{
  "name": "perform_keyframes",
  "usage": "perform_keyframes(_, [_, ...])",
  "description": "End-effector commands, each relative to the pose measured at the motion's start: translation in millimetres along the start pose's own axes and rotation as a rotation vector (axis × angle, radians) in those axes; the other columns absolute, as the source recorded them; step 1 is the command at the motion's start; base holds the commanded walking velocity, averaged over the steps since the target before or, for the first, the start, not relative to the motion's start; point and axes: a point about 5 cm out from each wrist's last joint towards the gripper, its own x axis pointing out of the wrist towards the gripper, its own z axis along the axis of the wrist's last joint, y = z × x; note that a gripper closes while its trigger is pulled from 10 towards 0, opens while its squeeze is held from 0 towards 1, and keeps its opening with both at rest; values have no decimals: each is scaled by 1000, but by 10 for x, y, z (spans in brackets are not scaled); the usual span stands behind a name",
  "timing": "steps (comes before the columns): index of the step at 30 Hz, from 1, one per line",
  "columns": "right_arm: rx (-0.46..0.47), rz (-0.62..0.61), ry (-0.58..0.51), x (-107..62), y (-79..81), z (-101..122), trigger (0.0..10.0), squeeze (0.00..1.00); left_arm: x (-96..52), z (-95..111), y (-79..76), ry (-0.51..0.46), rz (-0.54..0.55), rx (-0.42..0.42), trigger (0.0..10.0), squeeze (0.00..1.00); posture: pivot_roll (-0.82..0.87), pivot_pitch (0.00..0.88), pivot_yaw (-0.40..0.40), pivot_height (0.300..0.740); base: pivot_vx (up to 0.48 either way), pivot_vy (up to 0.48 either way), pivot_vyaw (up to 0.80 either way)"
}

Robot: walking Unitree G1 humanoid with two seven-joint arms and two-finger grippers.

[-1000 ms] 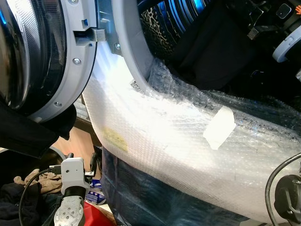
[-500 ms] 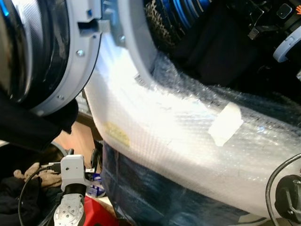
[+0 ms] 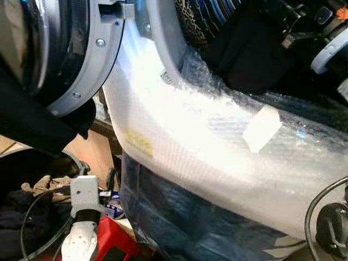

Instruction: Clothes washing

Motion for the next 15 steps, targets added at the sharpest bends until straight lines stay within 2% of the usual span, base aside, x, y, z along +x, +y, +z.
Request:
perform_keyframes(1, [-12,-8,-24,-39,-13,44,10000,0,-27,-33,-52,21,-16,-4,10000,0,-22,125,-77,740,-259,0,0])
perform_keyframes(6, [-9,-10,-24,-38,-18,37,10000,0,-20,-32,-51,21,-14,-1,10000,0,-20,124,-78,740,-260,0,0])
perform_keyframes(15, [-7,-3,-26,-34,-12,32,10000,0,0,-33,-34,26,1,-4,10000,0,-17,120,-80,740,0,0,0])
